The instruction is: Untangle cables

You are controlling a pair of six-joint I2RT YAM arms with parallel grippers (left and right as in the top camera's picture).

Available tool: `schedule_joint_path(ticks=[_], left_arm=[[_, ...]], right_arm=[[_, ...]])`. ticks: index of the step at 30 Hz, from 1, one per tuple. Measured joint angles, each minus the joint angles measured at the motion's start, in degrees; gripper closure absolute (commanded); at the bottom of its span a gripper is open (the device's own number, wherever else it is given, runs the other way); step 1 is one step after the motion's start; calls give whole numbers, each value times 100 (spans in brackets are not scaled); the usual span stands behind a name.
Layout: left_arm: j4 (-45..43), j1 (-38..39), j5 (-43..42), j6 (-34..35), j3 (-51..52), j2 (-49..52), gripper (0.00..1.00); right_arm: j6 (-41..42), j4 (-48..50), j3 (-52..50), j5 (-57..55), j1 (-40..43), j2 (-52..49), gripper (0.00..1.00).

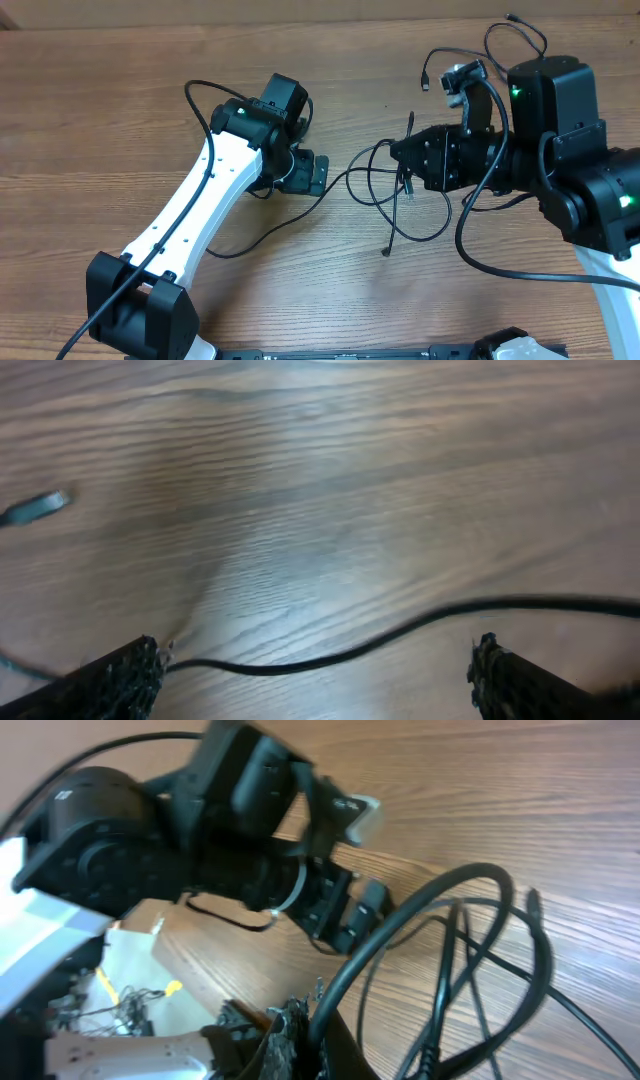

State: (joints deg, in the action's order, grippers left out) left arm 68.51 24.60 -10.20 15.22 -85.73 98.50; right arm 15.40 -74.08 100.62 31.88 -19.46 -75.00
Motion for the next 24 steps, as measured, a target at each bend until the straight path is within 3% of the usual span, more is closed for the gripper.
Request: schedule_joint_path(ticks=[8,15,17,19,24], left_arm=[[-11,101,-859,-1285,0,2,0],[-365,361,-918,-1641,0,101,0],[-498,393,-935,-1679,0,205,6],[-623,420,-940,-1696,0,358,22],[-758,420,-940,-1731,0,682,48]], right_arm=[[153,186,0,267,4,-2,96],[238,203,0,420,4,-2,96],[245,199,0,498,9,-2,96],[256,197,0,551,15,-2,96],[260,168,0,592,26,-2,94]])
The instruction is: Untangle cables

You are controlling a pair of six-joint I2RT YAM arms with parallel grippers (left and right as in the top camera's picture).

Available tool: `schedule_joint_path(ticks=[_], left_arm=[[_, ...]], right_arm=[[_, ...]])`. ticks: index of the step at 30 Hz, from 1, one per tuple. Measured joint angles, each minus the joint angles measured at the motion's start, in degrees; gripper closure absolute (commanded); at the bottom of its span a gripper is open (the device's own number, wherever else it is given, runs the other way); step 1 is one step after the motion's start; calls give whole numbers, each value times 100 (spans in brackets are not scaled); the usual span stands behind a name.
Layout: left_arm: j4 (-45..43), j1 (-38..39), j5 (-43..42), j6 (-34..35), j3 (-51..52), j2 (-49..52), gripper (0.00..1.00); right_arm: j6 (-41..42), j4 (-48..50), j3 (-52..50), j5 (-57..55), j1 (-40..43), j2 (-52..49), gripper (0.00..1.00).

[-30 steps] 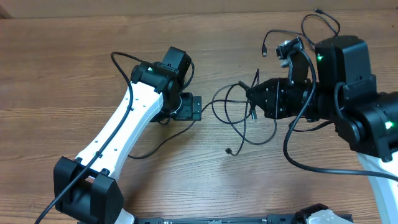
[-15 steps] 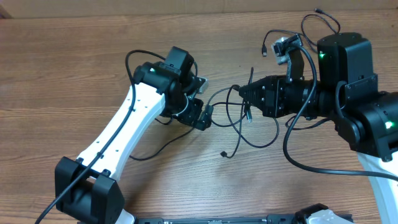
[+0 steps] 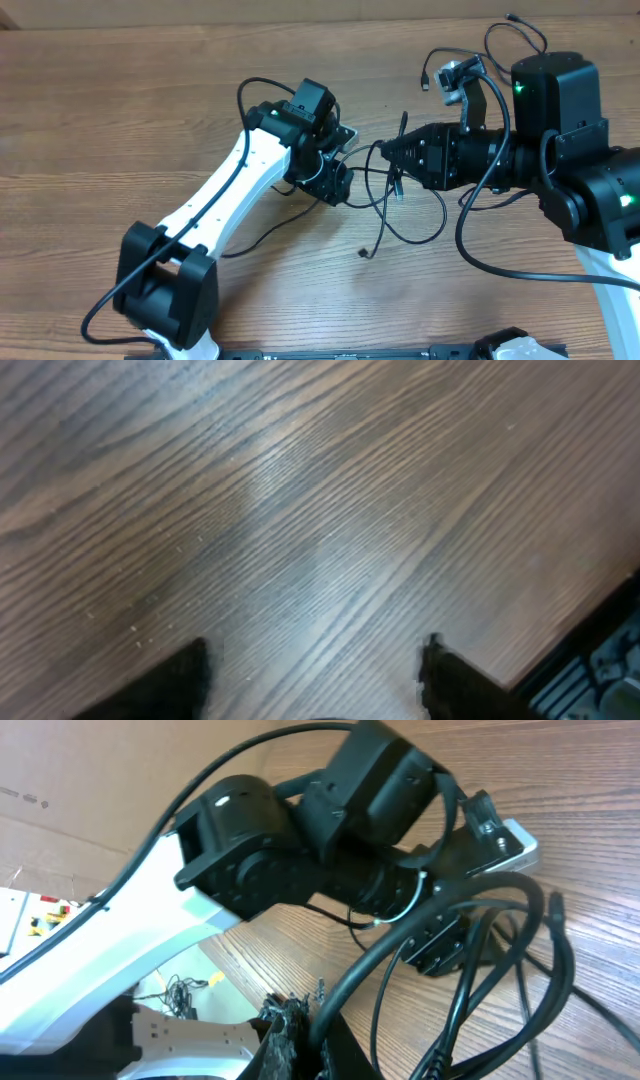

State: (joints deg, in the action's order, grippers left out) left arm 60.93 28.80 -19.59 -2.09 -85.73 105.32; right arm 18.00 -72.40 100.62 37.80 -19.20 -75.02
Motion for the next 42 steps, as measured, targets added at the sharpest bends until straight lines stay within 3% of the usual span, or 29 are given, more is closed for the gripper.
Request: schedule_joint_path(ticks=[4,8,11,20,30,39,42], left_arm=[[-2,0,2,-13,0,72,62],[44,0,2,28,0,72,88],[133,-15,4,35,0,72,96],[975,-699,212,507,-153,72,96],[1705,-1762,315,938,-1038,66,96],[2114,-2103,1220,1740,-1108,44,96],[2371,-2146,1764,2334,-1108,44,96]], right_arm=[[-4,-66,0,-76,0,0,94],[0,-140,0,-317,4,0,96],[2,-164,0,-428,4,-2,96],[455,-310,0,-1300,310,-50,96],[579,-702,0,-2076,999,-293,96],[807,-1121,0,-3217,1191,-664,96],[1088,-1193,0,-3652,1198,-844,96]])
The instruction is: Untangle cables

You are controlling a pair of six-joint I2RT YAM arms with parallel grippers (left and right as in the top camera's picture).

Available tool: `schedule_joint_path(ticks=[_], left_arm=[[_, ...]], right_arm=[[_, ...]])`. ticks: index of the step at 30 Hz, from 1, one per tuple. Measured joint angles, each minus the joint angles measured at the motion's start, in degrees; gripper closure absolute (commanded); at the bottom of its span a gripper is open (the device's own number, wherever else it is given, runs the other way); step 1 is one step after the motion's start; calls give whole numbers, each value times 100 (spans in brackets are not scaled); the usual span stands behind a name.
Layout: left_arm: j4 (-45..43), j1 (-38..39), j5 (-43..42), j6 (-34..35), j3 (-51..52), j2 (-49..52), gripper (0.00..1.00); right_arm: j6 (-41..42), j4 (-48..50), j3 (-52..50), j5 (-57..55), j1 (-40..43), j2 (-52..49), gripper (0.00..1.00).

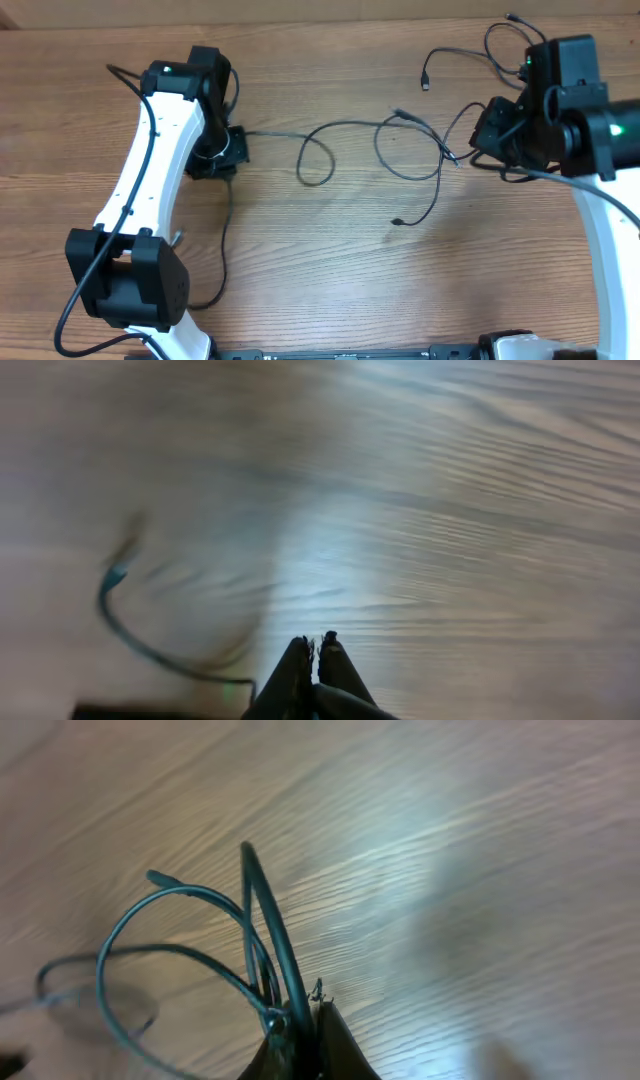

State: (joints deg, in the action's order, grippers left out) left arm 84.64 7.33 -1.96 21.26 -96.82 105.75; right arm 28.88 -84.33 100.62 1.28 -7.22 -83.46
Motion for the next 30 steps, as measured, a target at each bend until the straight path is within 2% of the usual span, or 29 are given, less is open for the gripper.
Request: schedule_joint_path(ticks=[6,13,22,30], left_arm=[[238,-129,887,914,-2,0,96],[240,-188,1285,1360,-2,0,96],[304,-214,1266,1471,-2,0,92],[304,-212,378,876,-2,0,92]], right_arm=[[273,-155,0,-417,2,-391,96],[350,-225,0,-538,2,-717,96],[367,-227,0,-352,2,-737,96],[367,-225,0,-55,2,-737,96]])
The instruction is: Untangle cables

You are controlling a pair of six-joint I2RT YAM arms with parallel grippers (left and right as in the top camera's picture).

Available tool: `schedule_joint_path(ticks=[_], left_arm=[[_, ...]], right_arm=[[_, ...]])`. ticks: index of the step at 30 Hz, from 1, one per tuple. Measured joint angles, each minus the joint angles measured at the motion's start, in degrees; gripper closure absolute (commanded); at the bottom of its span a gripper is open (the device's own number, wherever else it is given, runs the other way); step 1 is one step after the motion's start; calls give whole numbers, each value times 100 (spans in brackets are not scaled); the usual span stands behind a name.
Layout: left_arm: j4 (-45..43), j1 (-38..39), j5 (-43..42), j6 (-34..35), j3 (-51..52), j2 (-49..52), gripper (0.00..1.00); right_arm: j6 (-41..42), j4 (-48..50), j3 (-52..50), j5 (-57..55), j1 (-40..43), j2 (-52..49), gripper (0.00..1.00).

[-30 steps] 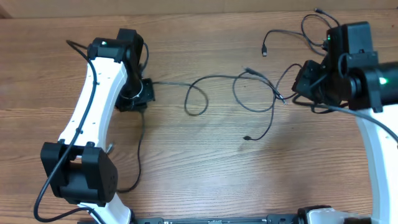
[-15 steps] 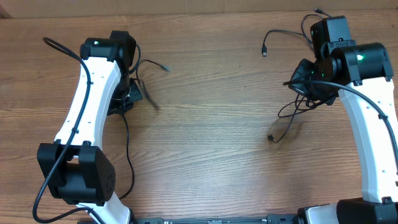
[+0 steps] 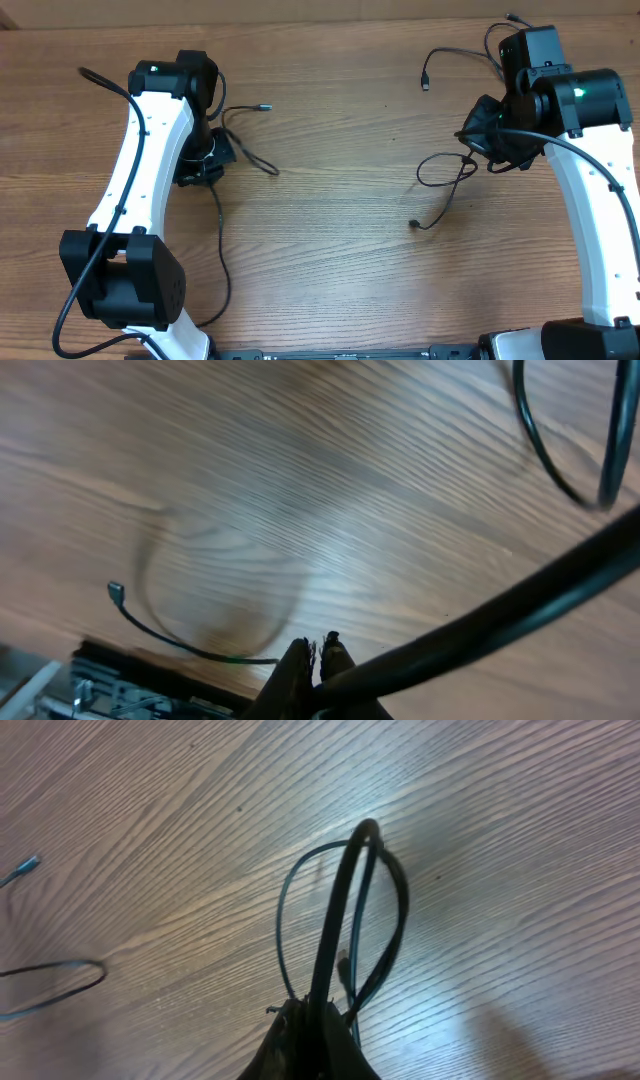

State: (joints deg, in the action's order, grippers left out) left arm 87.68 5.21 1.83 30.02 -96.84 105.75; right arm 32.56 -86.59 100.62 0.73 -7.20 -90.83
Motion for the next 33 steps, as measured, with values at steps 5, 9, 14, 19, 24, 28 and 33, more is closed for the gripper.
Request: schedule_joint_path(ticks=[5,9,14,19,24,28,33], left_arm=[[0,7,-706,-634,-2,0,95],[-13,114,-1104,-1054,-2,0,93],[-105,365,-951,-1104,-2,0,88],[-109,391,-437,-708,-2,0,69],[-136,391,-20,-551,-2,0,64],[-142,391,219,-420,-2,0,41],[-149,391,229,-326,-2,0,32]], right_arm=[[0,-2,0,61,0,0,96],[0,-2,0,79,0,0,96],[2,-42,0,81,0,0,95],[-4,-181,0,98,0,0,96],[-225,-173,0,407,0,0,96],[-409,-151,0,662,0,0,96],[-501,-107,0,953,0,0,96]])
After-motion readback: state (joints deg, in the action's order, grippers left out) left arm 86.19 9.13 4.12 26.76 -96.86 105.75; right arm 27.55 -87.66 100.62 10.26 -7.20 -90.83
